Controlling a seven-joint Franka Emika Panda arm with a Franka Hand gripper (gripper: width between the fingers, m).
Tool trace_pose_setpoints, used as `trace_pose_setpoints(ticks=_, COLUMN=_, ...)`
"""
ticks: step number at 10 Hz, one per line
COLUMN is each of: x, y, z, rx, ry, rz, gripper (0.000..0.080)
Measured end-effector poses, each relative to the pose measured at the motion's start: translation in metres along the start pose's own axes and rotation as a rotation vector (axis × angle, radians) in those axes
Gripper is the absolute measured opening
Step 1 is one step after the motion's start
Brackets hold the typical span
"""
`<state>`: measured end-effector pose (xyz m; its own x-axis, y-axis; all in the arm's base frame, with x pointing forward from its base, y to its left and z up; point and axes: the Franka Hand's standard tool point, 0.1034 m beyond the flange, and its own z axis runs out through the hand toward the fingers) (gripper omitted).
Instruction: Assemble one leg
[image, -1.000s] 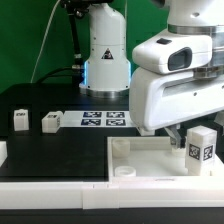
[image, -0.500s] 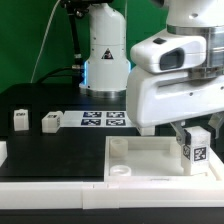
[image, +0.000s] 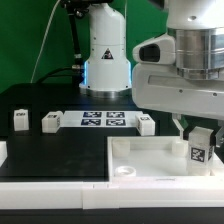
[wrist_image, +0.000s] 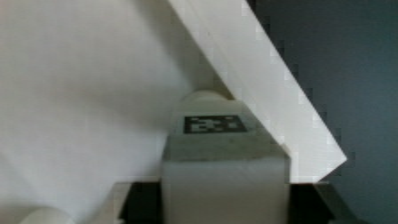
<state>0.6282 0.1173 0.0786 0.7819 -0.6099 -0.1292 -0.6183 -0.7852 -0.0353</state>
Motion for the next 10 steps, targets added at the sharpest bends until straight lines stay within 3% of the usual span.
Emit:
trace_pose_setpoints(ticks=3, x=0.0005, y=-0.0001, z=-0.0004, rx=0.003, ry=-0.001, rz=0.283, gripper=0.0291)
trace_pose_setpoints(ticks=4, x=-0.0005, y=-0.0009, z=0.0, rx=0.005, ry=-0.004, rz=0.351, gripper=0.0392)
trace_pose_setpoints(ticks=5, x=-0.0002, y=-0.0006, z=0.0, rx=0.004, ry=-0.003, rz=0.271, gripper=0.0527)
trace_pose_setpoints(ticks=6, x=-0.0005, y=-0.0006, z=-0.0001, rx=-0.001, ry=-0.001, rz=0.206, gripper=0.0527)
trace_pose_setpoints(ticks=7, x=-0.0031, y=-0.0018, z=-0.0005, rx=-0.016, ry=0.002, rz=0.034, gripper=0.0623)
trace_pose_setpoints(ticks=10, x=-0.003, y=-0.0022, z=0.0016, rx=-0.02, ry=0.004, rz=-0.367, gripper=0.0648)
